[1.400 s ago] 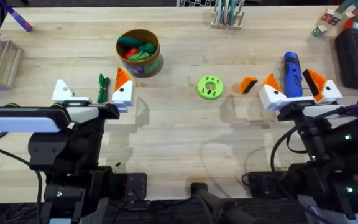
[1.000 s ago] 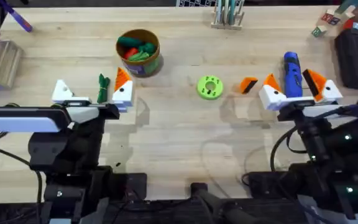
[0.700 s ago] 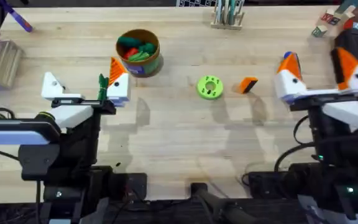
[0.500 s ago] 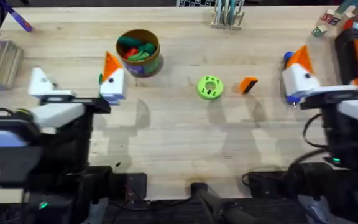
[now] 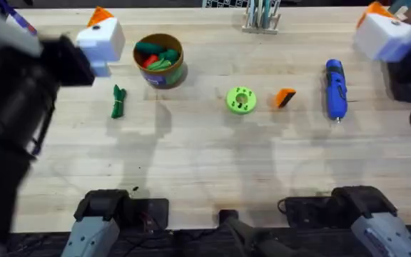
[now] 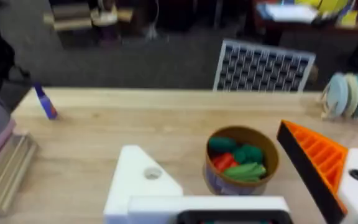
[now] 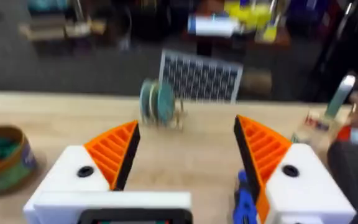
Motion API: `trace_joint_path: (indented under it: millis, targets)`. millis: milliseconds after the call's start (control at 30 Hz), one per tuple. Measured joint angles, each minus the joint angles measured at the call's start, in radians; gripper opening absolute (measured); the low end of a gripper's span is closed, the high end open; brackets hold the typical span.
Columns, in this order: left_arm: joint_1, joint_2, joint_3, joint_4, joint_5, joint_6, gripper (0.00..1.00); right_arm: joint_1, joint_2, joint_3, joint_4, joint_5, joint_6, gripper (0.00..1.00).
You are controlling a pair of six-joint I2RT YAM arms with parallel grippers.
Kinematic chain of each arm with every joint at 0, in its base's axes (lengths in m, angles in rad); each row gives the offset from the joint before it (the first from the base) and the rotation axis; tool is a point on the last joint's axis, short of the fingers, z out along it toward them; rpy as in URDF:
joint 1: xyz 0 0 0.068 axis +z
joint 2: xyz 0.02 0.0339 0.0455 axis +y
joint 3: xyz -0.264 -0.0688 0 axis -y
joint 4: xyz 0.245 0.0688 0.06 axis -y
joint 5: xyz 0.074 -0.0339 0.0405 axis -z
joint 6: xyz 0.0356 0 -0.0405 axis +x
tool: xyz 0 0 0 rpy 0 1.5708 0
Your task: Pick up the gripper from the table and insert it into the empty holder that is missing its gripper. Then pick up a screw, insert it into the mounting hole, and use the screwdriver to tighten it. Finally, clean up the table by picking up the vegetable and placing it into the bucket.
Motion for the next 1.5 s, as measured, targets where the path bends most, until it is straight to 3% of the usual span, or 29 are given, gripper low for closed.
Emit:
trace_joint_path:
  millis: [267,467,733,1100,1400,1500]
  targets:
    - [0.0,0.33,0.293,-0.281,0.0,0.0,0.942,0.0,0.304,0.221,-0.297,0.0,0.0,0.933]
    - [0.0,0.505,0.41,-0.439,0.004,0.0,0.942,0.0,0.457,0.318,-0.481,0.0,0.0,0.933]
    - [0.0,0.65,0.426,-0.525,0.027,0.0,0.941,0.0,0.543,0.351,-0.565,0.0,0.0,0.933]
    - [0.003,0.671,0.426,-0.541,0.036,0.008,0.985,0.0,0.544,0.351,-0.564,0.0,0.0,0.932]
    - [0.123,0.677,0.426,-0.69,0.042,0.083,0.985,0.0,0.544,0.351,-0.564,0.0,0.0,0.932]
    - [0.143,0.713,0.426,-0.751,0.031,0.116,0.985,0.0,0.544,0.351,-0.564,0.0,0.0,0.932]
